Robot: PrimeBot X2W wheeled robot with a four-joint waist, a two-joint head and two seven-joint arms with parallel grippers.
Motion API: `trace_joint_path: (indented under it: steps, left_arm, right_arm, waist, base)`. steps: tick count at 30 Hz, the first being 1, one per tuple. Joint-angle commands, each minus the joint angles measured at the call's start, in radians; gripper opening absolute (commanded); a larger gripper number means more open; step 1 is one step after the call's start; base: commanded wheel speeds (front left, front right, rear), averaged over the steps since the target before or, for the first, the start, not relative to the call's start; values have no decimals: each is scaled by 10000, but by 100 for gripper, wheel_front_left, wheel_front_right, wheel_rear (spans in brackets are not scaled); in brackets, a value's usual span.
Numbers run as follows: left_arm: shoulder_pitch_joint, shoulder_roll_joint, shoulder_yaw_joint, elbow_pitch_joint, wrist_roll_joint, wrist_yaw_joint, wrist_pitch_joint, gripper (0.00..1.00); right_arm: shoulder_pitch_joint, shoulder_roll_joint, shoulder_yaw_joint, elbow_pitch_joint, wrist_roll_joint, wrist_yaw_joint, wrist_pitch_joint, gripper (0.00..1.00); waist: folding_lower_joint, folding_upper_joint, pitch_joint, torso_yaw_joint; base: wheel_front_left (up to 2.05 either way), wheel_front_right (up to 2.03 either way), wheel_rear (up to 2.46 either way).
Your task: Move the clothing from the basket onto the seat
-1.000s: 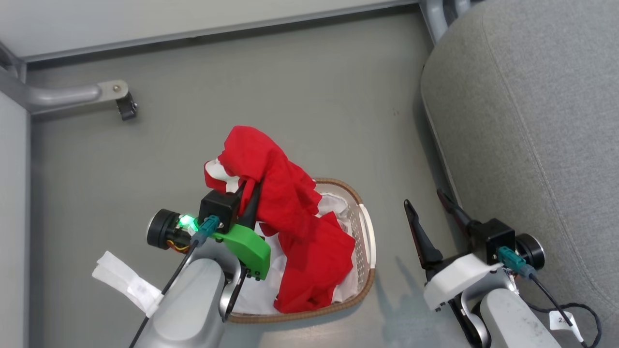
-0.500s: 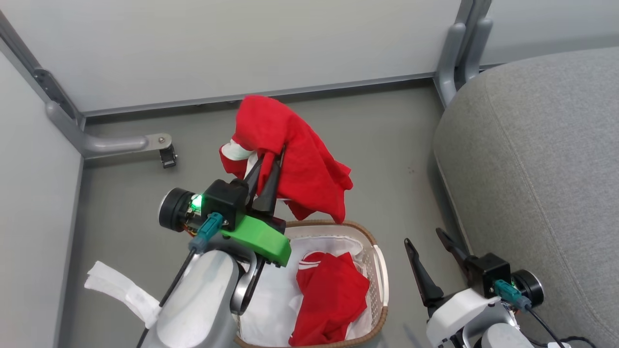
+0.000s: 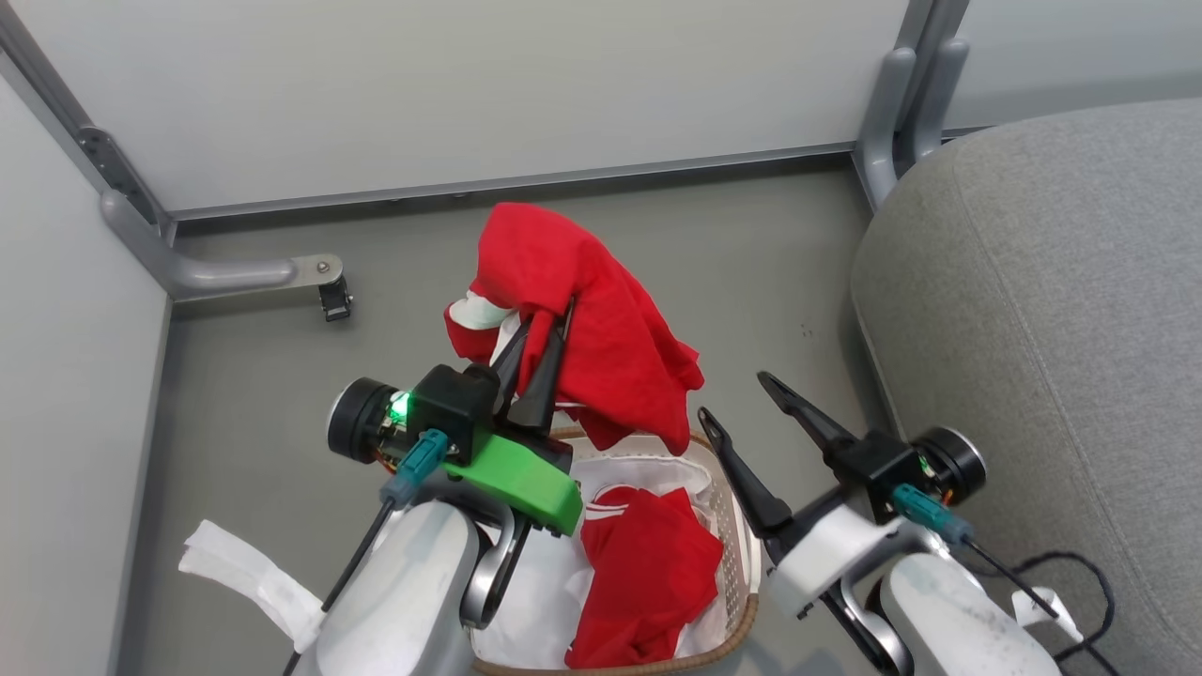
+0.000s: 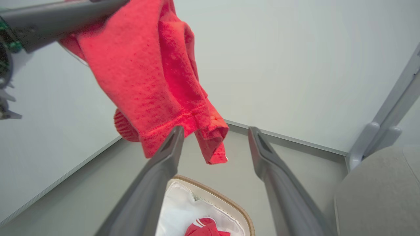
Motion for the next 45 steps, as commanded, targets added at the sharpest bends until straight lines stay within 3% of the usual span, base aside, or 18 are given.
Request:
trace_joint_path:
  steps: [1, 11, 20, 30, 31, 32, 33, 35, 43, 44, 45]
  left_arm:
    - [91, 28, -52, 14, -31, 19, -2, 0]
    - [-93, 31, -654, 78, -572, -175, -2, 0]
    - [-435, 25, -1792, -82, -1308, -500, -2, 0]
    - [-616, 23, -2684, -84, -1934, -583, -2, 0]
    - [-625, 20, -2730, -62, -1979, -541, -2, 0]
    - [-633, 22, -2751, -52, -2001, -520, -2, 0]
    - [-639, 20, -2784, -20, -2036, -486, -2, 0]
    - [-667, 22, -2798, 2, -2082, -439, -2, 0]
    - [-630, 23, -2598, -18, -2025, -265, -1, 0]
    - [-605, 25, -2545, -53, -2003, -233, -1, 5]
    - [-576, 23, -2431, -144, -1970, -212, 1, 69]
  right_arm:
    - [-418, -209, 298, -88, 113, -10, -22, 100]
    - [-2904, -1000, 3147, 1145, 1137, -10, -23, 100]
    - [-4579, -893, 4783, 2793, 1469, -10, -17, 100]
    - [-5167, -619, 5346, 3631, 1694, -10, -19, 100]
    - [-5152, -611, 5304, 3629, 1684, -10, -19, 95]
    - [-5154, -610, 5276, 3619, 1661, -10, -17, 75]
    - [-5152, -598, 5230, 3607, 1623, -10, -19, 40]
    - [-5112, -611, 5074, 3584, 1541, -10, -19, 0]
    - [-4815, -641, 4470, 3399, 1163, -10, -19, 0]
    - [-4807, -649, 4374, 3367, 1137, -12, -19, 0]
    - [-4796, -662, 4196, 3328, 1066, -12, -19, 0]
  waist:
    - [1, -1, 35, 39]
    - [1, -1, 137, 435]
    - [1, -1, 332, 1142]
    - [1, -1, 394, 1840]
    - [1, -1, 405, 1897]
    - [1, -1, 415, 1929]
    - [1, -1, 430, 1975]
    - [1, -1, 457, 2049]
    - [1, -1, 546, 2001]
    - [1, -1, 552, 1955]
    - [1, -1, 570, 1882]
  base:
    - [0, 0, 0]
    - [0, 0, 0]
    - [0, 0, 0]
    - [0, 0, 0]
    - [0, 0, 0]
    - [0, 0, 0]
    - [0, 0, 0]
    - [0, 0, 0]
    - [0, 0, 0]
    - [0, 0, 0]
    - [0, 0, 0]
